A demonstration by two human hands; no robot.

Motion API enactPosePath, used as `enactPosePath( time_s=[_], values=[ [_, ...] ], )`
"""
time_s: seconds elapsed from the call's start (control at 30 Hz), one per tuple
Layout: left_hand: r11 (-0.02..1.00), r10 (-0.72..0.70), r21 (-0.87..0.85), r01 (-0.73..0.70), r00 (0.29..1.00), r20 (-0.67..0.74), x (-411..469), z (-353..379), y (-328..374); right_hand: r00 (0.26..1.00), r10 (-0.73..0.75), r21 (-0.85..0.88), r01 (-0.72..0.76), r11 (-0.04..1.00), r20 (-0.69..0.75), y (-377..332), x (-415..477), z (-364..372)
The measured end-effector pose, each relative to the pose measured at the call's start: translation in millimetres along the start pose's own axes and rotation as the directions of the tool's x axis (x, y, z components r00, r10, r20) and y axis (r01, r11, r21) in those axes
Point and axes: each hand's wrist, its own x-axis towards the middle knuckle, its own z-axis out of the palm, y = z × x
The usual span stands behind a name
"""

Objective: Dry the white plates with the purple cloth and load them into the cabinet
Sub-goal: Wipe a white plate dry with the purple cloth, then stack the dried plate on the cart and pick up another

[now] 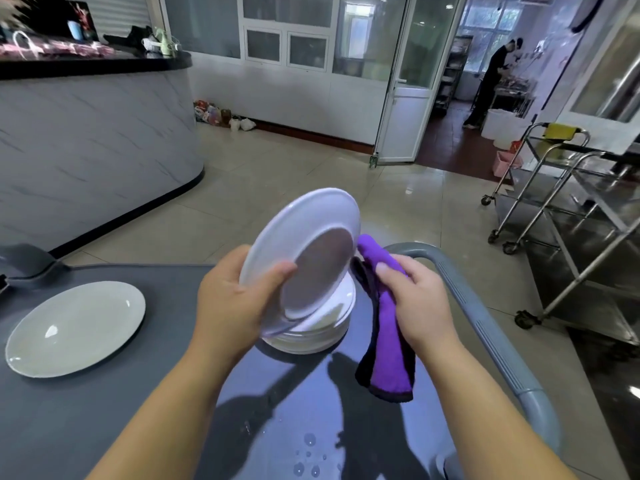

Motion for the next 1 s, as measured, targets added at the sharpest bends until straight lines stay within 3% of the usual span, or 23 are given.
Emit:
enactPosePath(
  time_s=[0.07,0.17,0.27,0.33,0.4,0.47,0.53,0.63,0.7,0.77,0.87,1.0],
  values=[
    [0.984,0.088,0.149,-0.102,0.991,0.097,-3.0,2.7,-1.4,0.990,0.139,0.207,-0.133,0.969,-0.014,-4.5,7.2,-7.5],
    [0.868,0.241,0.360,-0.343,0.923,0.300,-4.4,3.3,-7.9,0.952,0.275,0.311,-0.305,0.900,0.136,-10.7,14.1,-15.5],
    [0.625,0.472,0.437,-0.647,0.759,0.447,-3.7,6.9,-19.9,0.900,0.331,0.361,-0.421,0.832,0.285,-12.9,13.1,-15.8],
    [0.462,0.554,0.470,-0.752,0.659,0.510,-5.2,10.0,-25.0,0.891,0.368,0.408,-0.450,0.795,0.265,-10.5,10.1,-11.4],
    [0.344,0.582,0.510,-0.789,0.605,0.543,-4.3,11.4,-26.5,0.889,0.423,0.384,-0.457,0.802,0.174,-3.6,7.7,-6.9],
    [0.316,0.577,0.498,-0.808,0.580,0.575,-2.9,10.5,-32.3,0.885,0.454,0.315,-0.462,0.829,0.103,2.3,4.5,-2.8],
    [0.393,0.529,0.459,-0.797,0.604,0.596,-3.3,7.0,-36.4,0.880,0.469,0.317,-0.467,0.826,0.075,6.7,0.5,1.4],
    [0.602,0.398,0.485,-0.634,0.765,0.507,-9.4,-6.1,-37.3,0.900,0.435,0.301,-0.420,0.856,0.020,14.5,-2.1,5.6],
    [0.718,0.314,0.537,-0.443,0.895,0.318,-14.7,-17.8,-43.0,0.929,0.369,0.309,-0.354,0.883,0.009,14.1,-3.2,7.9],
    [0.835,0.179,0.519,-0.182,0.982,0.056,-23.2,-24.5,-44.5,0.949,0.315,0.332,-0.307,0.892,0.031,18.0,-2.3,10.6],
    [0.970,-0.107,0.192,0.151,0.969,-0.224,-35.0,-21.6,-38.3,0.969,0.224,0.351,-0.245,0.904,0.100,15.3,-2.6,23.2],
    [0.933,-0.299,0.089,0.347,0.892,-0.340,-41.7,-39.6,-34.1,0.966,0.143,0.388,-0.219,0.895,0.214,11.4,-7.5,47.4]
  ],
)
